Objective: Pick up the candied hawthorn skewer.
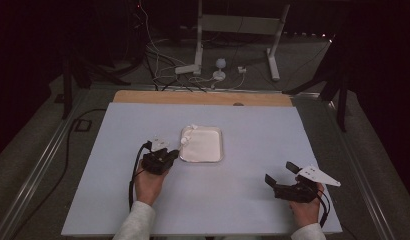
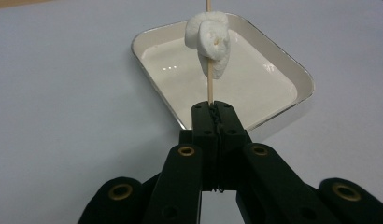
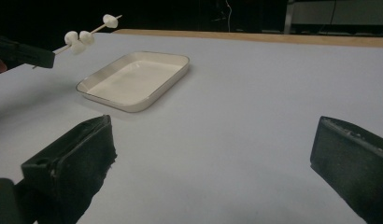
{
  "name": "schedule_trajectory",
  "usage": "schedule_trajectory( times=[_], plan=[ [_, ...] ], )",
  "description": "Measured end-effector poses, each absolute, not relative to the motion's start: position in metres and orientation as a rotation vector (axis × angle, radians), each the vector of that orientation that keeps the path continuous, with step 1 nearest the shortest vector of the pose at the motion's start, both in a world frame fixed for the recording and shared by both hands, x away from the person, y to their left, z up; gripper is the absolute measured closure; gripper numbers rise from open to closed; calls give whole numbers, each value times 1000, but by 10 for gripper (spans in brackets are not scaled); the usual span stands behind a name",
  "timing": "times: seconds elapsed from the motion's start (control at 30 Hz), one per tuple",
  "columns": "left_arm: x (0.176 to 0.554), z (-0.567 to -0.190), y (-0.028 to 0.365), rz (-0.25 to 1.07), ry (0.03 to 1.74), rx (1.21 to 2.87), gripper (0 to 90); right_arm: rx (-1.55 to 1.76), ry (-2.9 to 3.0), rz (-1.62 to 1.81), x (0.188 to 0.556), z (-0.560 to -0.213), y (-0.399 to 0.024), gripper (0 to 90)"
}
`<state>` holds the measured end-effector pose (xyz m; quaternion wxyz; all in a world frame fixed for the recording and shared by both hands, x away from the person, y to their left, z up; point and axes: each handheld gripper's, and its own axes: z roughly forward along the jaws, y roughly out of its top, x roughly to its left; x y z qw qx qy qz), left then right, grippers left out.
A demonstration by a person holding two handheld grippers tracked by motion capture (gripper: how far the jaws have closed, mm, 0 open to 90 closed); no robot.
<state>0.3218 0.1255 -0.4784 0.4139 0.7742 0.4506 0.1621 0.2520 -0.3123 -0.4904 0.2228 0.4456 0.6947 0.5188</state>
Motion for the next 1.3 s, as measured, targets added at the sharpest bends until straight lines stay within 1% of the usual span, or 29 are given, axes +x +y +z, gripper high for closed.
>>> schedule_trajectory(
  times=[0.27,0.43,0.53,0.67,0.73,0.77,0.83,1.3],
  plan=[
    [308,-470,133,425,1083,1914,900,1173,1935,1438,256,-474,-305,0],
    [302,-467,135,444,1048,1904,900,1134,1947,1468,268,-455,-293,0],
    [299,-466,136,455,1034,1900,900,1120,1960,1476,273,-451,-288,0],
    [295,-463,138,460,1020,1885,900,1095,2011,1503,288,-438,-270,0],
    [294,-463,137,459,1015,1882,900,1092,2022,1504,290,-436,-267,0],
    [294,-463,137,459,1010,1881,900,1076,2043,1507,296,-430,-258,0],
    [294,-463,136,453,1004,1877,900,1072,2050,1507,298,-429,-255,0],
    [293,-465,132,447,976,1869,900,1008,2104,1567,332,-411,-202,0]
  ],
)
